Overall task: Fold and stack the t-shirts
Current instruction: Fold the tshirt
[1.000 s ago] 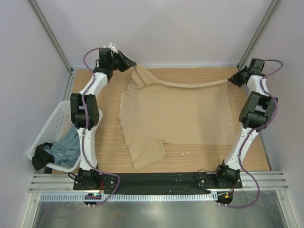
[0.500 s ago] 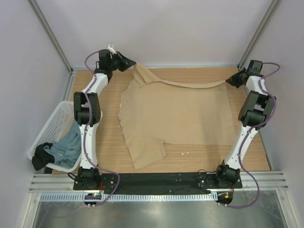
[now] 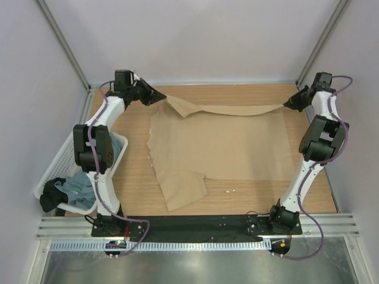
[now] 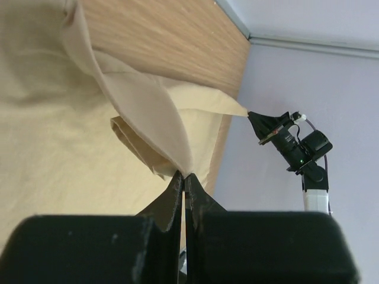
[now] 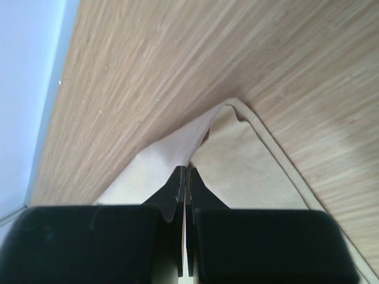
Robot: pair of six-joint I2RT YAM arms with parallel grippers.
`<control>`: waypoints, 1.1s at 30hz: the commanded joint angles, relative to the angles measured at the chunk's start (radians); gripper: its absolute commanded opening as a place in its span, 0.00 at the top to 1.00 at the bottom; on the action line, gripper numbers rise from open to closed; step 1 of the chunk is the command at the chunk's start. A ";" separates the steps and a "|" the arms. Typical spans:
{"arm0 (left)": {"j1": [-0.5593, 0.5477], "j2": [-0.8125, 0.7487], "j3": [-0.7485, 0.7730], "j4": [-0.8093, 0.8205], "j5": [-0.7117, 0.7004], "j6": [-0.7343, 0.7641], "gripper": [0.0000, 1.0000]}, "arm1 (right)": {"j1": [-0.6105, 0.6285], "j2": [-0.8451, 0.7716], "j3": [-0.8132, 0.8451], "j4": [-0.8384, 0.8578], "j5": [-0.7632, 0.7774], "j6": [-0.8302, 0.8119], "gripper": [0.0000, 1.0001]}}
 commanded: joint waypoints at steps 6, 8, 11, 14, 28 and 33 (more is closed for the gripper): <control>0.020 -0.239 -0.183 -0.111 0.029 0.003 1.00 | -0.005 -0.112 0.005 -0.146 0.065 -0.105 0.99; 0.023 -0.261 -0.206 -0.128 0.024 0.005 1.00 | -0.005 -0.124 -0.003 -0.155 0.086 -0.113 0.99; 0.025 -0.296 -0.255 -0.142 0.029 -0.011 1.00 | -0.005 -0.135 -0.012 -0.164 0.094 -0.113 0.99; 0.023 -0.345 -0.319 -0.140 0.027 -0.026 1.00 | -0.006 -0.129 -0.012 -0.178 0.099 -0.118 0.99; 0.020 -0.448 -0.540 -0.143 0.007 -0.015 1.00 | -0.005 -0.156 -0.089 -0.192 0.151 -0.151 0.99; 0.020 -0.456 -0.557 -0.169 -0.007 0.002 1.00 | -0.005 -0.161 -0.100 -0.194 0.160 -0.159 0.99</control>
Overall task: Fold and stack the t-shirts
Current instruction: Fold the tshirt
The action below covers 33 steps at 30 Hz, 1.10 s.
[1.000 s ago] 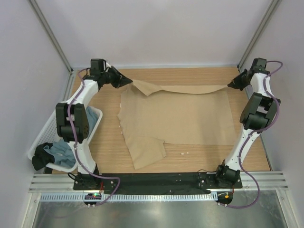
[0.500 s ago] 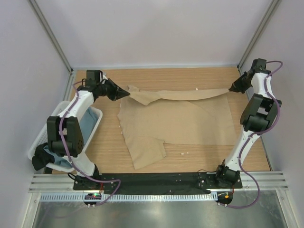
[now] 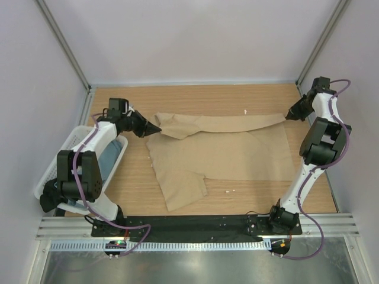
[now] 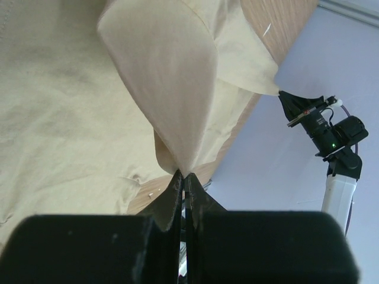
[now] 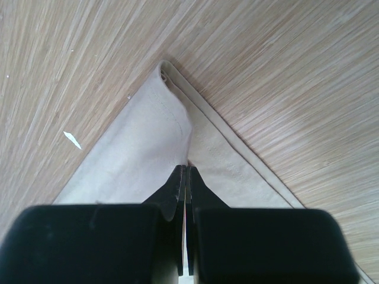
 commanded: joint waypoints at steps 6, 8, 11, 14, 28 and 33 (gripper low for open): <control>0.004 -0.056 -0.016 -0.059 -0.032 0.047 1.00 | -0.003 -0.070 -0.026 0.009 0.031 -0.024 0.99; 0.004 -0.065 -0.030 -0.085 -0.050 0.065 1.00 | -0.003 -0.069 -0.052 0.021 0.034 -0.026 0.98; 0.004 -0.072 -0.036 -0.128 -0.081 0.103 0.84 | -0.003 -0.066 -0.081 0.024 0.043 -0.033 0.84; -0.010 -0.094 0.020 -0.212 -0.157 0.194 0.45 | -0.003 -0.070 -0.060 0.033 0.098 -0.070 0.54; -0.048 0.427 0.658 -0.189 -0.372 0.485 0.52 | 0.002 0.117 0.110 0.334 -0.033 -0.139 0.33; -0.050 0.631 0.899 -0.348 -0.456 0.496 0.58 | 0.002 0.155 0.146 0.345 -0.043 -0.144 0.48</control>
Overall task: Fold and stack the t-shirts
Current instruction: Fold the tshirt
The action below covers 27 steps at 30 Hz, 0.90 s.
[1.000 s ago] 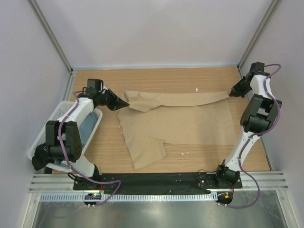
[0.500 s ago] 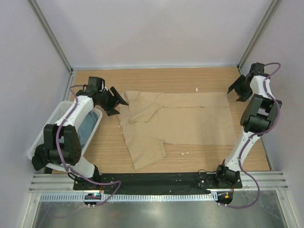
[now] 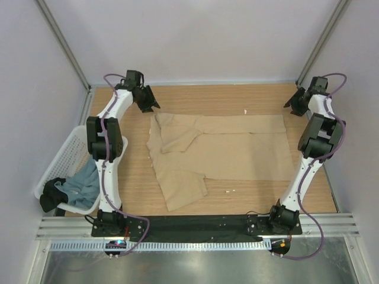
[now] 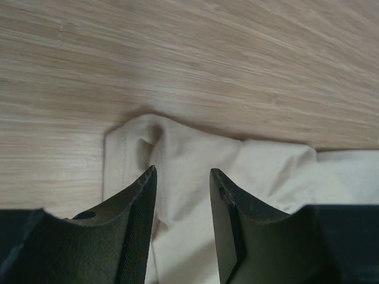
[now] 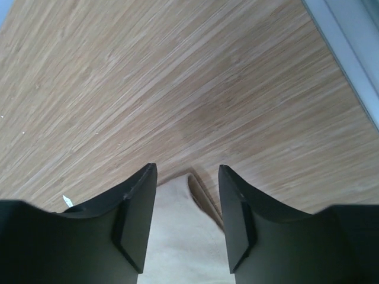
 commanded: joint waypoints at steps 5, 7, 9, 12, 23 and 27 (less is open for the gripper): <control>-0.005 0.192 0.262 -0.232 -0.122 0.025 0.55 | 0.005 0.010 0.052 0.047 -0.039 -0.030 0.51; -0.008 0.199 0.250 -0.210 -0.118 0.004 0.53 | 0.009 0.014 0.049 0.040 -0.033 -0.042 0.47; -0.010 0.210 0.247 -0.188 -0.115 -0.005 0.54 | 0.009 0.019 0.046 0.039 -0.033 -0.047 0.46; -0.011 0.228 0.245 -0.179 -0.115 -0.022 0.55 | 0.012 0.025 0.046 0.031 -0.035 -0.053 0.46; -0.014 0.242 0.229 -0.127 -0.069 -0.061 0.68 | 0.032 0.056 0.043 0.013 -0.044 -0.081 0.46; -0.013 0.247 0.227 -0.122 -0.070 -0.065 0.75 | 0.043 0.059 0.047 0.007 -0.062 -0.094 0.47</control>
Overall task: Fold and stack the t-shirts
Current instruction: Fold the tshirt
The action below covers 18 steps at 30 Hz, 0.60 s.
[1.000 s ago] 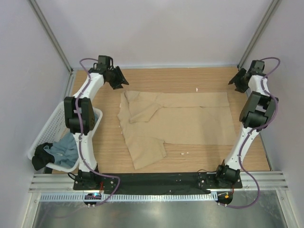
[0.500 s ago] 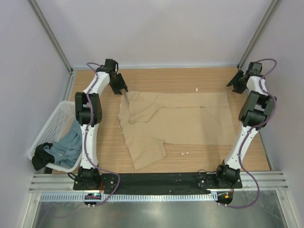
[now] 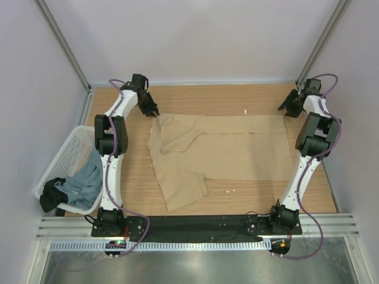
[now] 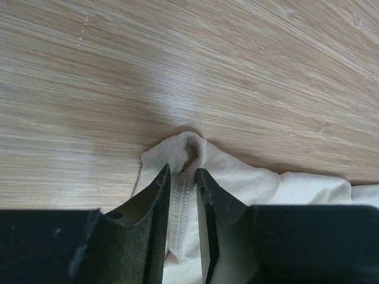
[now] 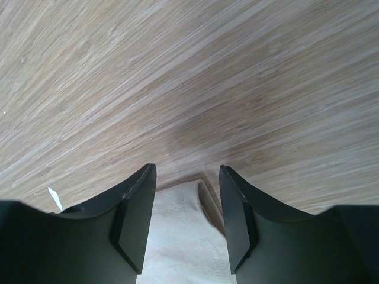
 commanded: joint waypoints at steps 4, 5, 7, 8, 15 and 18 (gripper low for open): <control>-0.002 0.017 0.011 0.042 0.013 -0.014 0.80 | 0.014 -0.010 0.030 -0.023 0.003 -0.049 0.47; 0.000 0.017 0.011 0.043 0.016 -0.014 0.80 | 0.014 -0.010 0.029 -0.024 0.007 -0.052 0.46; 0.001 0.015 0.011 0.046 0.017 -0.014 0.81 | 0.014 -0.007 0.030 -0.037 -0.001 -0.061 0.47; 0.004 0.017 0.011 0.048 0.016 -0.014 0.82 | 0.012 -0.006 0.030 -0.041 -0.007 -0.063 0.47; 0.021 0.009 0.005 0.066 0.014 -0.021 0.91 | 0.034 -0.001 0.009 -0.023 0.014 -0.046 0.56; 0.034 0.003 -0.018 0.094 0.013 -0.038 0.98 | 0.034 -0.012 -0.029 0.063 0.060 0.017 0.71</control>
